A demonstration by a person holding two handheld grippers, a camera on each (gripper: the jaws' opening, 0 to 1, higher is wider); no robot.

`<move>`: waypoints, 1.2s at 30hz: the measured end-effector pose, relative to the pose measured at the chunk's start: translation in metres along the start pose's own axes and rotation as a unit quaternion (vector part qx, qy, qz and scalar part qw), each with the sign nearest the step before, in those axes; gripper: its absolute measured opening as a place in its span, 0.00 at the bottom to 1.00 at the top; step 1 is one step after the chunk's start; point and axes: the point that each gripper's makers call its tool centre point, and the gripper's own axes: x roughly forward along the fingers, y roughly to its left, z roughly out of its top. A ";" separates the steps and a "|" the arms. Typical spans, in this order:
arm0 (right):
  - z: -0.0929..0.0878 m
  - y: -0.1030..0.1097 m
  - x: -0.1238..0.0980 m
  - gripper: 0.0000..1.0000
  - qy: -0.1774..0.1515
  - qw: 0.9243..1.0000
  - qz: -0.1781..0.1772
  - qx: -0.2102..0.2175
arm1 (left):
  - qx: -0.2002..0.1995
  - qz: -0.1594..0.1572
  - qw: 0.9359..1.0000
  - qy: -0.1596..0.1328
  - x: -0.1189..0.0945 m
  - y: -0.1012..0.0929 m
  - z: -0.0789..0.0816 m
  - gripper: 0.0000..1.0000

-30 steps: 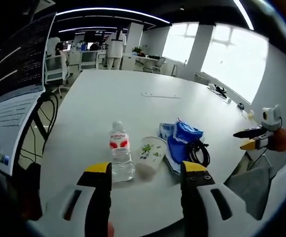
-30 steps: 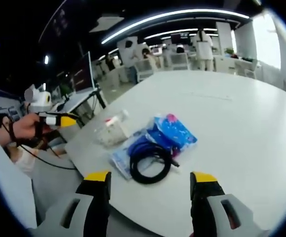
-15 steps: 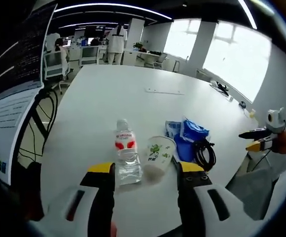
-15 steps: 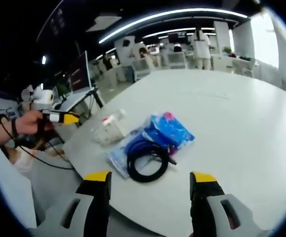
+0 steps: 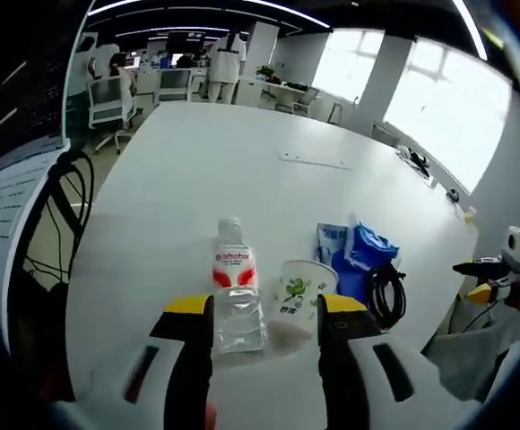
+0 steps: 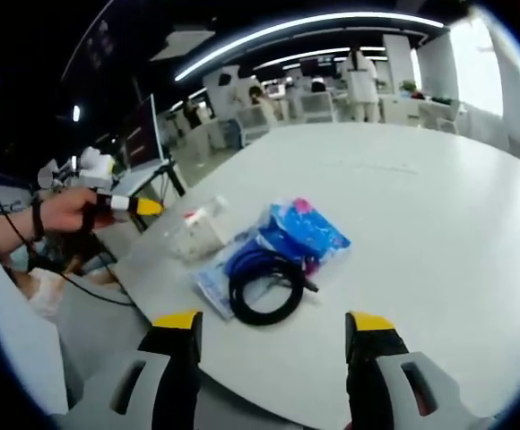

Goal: Arrange the tabletop items into an orderly group along one side of the table until the central work area is clear of visible clutter.

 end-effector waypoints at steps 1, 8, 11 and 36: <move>0.000 0.000 0.000 0.66 0.000 1.000 0.000 -0.001 | -0.004 0.006 1.000 0.006 0.002 0.003 0.000 0.42; 0.001 -0.004 0.000 0.66 -0.001 1.000 0.001 0.000 | -0.006 0.008 0.999 0.030 0.018 0.011 0.006 0.43; -0.001 -0.005 -0.001 0.66 0.003 1.000 0.000 0.001 | -0.005 0.017 0.999 0.050 0.024 0.017 0.005 0.43; -0.003 -0.020 -0.003 0.65 0.005 1.000 -0.012 0.015 | -0.012 0.031 0.987 0.157 0.081 0.024 0.011 0.42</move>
